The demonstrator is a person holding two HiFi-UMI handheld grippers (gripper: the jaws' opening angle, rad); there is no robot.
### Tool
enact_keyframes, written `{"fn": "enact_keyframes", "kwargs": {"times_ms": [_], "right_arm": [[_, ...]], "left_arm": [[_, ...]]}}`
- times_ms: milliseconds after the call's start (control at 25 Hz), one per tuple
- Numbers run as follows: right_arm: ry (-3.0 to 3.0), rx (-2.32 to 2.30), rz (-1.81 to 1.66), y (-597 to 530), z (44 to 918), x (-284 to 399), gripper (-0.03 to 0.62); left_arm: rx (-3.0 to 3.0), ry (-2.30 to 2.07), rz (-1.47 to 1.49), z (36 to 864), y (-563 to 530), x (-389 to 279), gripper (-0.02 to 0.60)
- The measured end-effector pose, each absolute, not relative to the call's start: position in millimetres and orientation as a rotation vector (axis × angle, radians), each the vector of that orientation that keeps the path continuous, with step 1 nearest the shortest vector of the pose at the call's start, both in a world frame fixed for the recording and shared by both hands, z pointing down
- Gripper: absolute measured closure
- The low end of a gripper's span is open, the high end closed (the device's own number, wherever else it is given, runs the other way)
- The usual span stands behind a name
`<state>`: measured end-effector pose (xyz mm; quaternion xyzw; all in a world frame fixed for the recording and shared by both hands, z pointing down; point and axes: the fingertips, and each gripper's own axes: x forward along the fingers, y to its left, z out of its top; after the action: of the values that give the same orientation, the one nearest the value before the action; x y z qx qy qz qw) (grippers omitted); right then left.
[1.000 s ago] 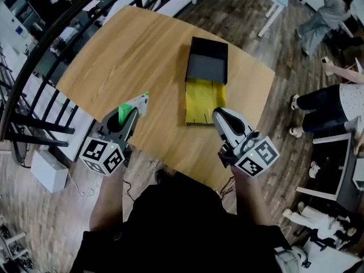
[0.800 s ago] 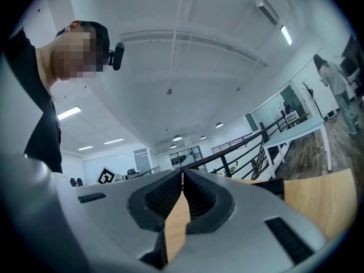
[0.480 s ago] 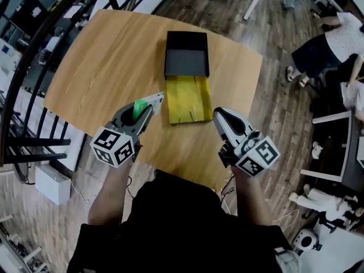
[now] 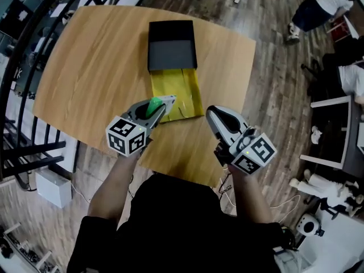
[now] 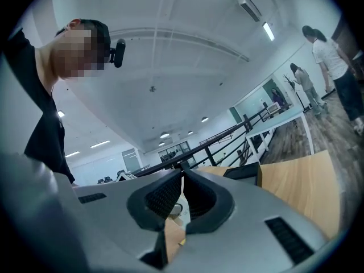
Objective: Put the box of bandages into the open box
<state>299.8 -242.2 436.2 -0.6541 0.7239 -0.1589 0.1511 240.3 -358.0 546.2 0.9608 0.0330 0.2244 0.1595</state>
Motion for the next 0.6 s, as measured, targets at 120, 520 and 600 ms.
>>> {"fn": "enact_keyframes", "kwargs": {"times_ms": [120, 520, 600], "right_arm": [[2.069, -1.886, -0.479, -240.6, 444.2, 309.0, 0.556], [2.033, -1.892, -0.538, -238.9, 466.0, 324.9, 0.556], [2.034, -1.895, -0.537, -238.7, 468.1, 326.7, 0.556]], "left_arm": [[2.711, 0.141, 0.697, 569.5, -349.6, 254.7, 0.488], [2.596, 0.299, 0.847, 624.5, -325.0, 286.6, 0.488], [2.59, 0.326, 0.885, 632.5, -322.2, 287.7, 0.488]]}}
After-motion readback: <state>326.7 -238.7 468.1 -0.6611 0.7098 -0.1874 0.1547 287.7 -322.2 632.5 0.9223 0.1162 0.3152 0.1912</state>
